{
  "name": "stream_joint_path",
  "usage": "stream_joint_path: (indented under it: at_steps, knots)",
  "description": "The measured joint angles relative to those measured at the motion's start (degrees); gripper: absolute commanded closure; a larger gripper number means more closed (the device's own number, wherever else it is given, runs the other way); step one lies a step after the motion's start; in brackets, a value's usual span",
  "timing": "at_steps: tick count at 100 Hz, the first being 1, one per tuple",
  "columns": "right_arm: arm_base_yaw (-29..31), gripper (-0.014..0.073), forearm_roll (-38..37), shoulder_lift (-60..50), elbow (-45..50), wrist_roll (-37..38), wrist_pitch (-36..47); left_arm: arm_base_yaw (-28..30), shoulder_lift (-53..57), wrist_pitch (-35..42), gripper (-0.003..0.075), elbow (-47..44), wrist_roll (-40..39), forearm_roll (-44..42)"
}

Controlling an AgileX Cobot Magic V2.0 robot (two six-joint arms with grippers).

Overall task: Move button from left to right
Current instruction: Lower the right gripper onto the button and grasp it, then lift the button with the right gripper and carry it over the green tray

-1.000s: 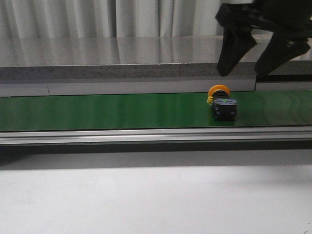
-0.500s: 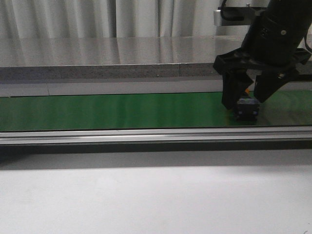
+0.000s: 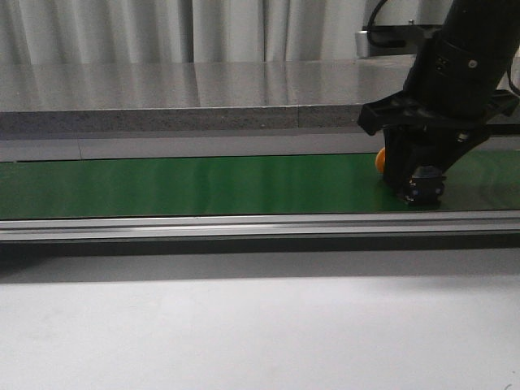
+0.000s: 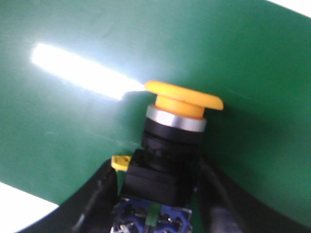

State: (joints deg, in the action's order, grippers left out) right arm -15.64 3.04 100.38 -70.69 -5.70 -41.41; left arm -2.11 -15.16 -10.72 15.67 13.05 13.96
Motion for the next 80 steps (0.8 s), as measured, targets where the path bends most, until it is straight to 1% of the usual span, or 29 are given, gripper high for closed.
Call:
stream_joint_path:
  at_steps: [17, 31, 47, 80]
  knots:
    - [0.11, 0.0454, 0.0, -2.44, 0.0, 0.0, -0.76, 0.0, 0.0, 0.0, 0.074, 0.0, 0.0, 0.0]
    - [3.12, 0.045, 0.0, -6.52, 0.0, 0.0, -0.89, 0.0, 0.0, 0.0, 0.074, 0.0, 0.0, 0.0]
    - [10.7, 0.045, -0.94, -9.81, 0.0, -0.51, -1.61, 0.0, 0.0, 0.0, 0.074, 0.0, 0.0, 0.0]
    - [29.89, 0.045, -1.81, -10.41, 0.0, -7.99, -2.03, 0.0, 0.0, 0.0, 0.074, 0.0, 0.0, 0.0]
